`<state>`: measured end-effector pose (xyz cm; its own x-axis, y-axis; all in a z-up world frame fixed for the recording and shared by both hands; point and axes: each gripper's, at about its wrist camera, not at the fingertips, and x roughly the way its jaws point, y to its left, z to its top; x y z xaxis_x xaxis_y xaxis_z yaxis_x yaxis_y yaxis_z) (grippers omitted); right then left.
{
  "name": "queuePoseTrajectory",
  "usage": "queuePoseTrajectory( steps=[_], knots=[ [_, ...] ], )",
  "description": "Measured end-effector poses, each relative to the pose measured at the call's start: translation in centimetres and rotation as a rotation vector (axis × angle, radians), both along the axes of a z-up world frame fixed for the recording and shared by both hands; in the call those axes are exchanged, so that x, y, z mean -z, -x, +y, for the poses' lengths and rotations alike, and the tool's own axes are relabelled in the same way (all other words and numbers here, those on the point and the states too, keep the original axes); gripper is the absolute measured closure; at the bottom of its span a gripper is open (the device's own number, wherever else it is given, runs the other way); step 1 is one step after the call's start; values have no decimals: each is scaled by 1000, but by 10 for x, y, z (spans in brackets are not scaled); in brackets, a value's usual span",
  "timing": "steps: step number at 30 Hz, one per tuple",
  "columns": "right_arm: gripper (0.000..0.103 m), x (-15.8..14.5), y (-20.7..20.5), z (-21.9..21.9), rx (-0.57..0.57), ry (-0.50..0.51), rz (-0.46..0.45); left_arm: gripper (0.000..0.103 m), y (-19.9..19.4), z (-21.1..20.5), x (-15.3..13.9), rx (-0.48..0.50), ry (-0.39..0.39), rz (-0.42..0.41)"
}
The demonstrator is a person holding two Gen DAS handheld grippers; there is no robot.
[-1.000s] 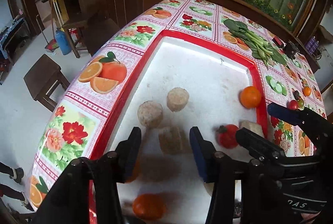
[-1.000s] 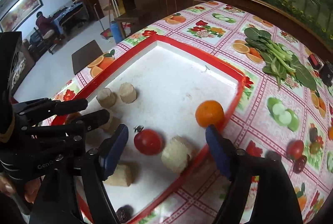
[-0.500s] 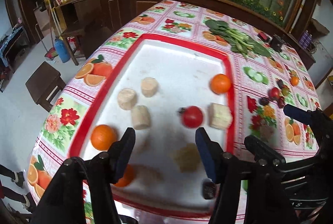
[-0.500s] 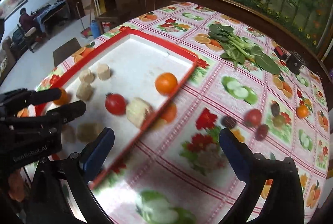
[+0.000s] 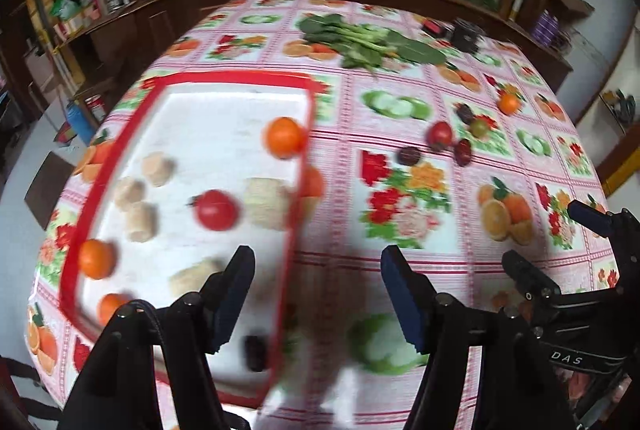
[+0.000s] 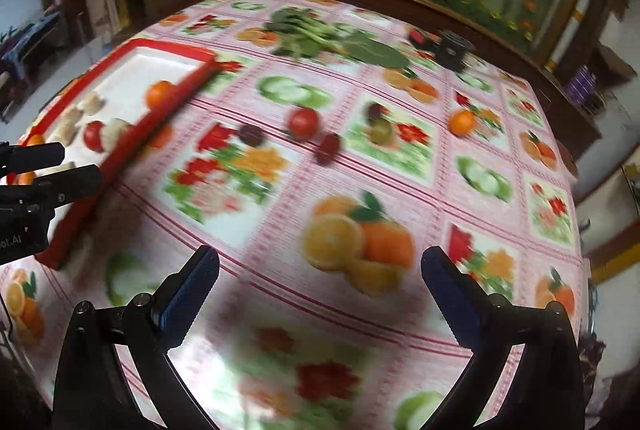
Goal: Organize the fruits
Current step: 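Move both grippers away from the tray back to the fruit pile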
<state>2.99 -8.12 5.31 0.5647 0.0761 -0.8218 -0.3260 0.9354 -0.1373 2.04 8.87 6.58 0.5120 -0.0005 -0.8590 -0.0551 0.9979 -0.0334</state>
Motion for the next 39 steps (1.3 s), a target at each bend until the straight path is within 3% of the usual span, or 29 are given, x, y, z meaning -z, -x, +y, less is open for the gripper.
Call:
queuePoseTrajectory(
  steps=[5, 7, 9, 12, 19, 20, 24, 29, 31, 32, 39],
  knots=[
    [4, 3, 0, -40, 53, -23, 9, 34, -23, -38, 5, 70, -26, 10],
    [17, 3, -2, -57, 78, -67, 19, 34, -36, -49, 9, 102, -18, 14],
    [23, 6, -7, -68, 90, -106, 49, 34, -50, -57, 12, 126, 4, 27],
    [23, 10, -10, -81, 106, -131, 71, 34, -71, -64, 17, 160, 44, 22],
    [22, 14, -18, -95, 106, -161, 86, 38, -102, -69, 34, 207, 56, 47],
    [22, 14, -20, -94, 99, -167, 84, 48, -104, -69, 35, 213, 62, 42],
    [22, 13, -32, -84, 57, -181, 77, 73, -108, -72, 42, 239, 74, 41],
    [26, 14, -54, -50, -41, -183, 53, 74, -103, -71, 44, 239, 71, 14],
    [40, 20, -67, -37, -76, -191, 78, 74, -100, -68, 43, 235, 85, 20],
    [42, 22, -73, -34, -83, -200, 92, 74, -99, -65, 43, 236, 99, 24],
    [49, 35, -101, -7, -153, -208, 119, 74, -96, -45, 44, 206, 126, 34]
  ],
)
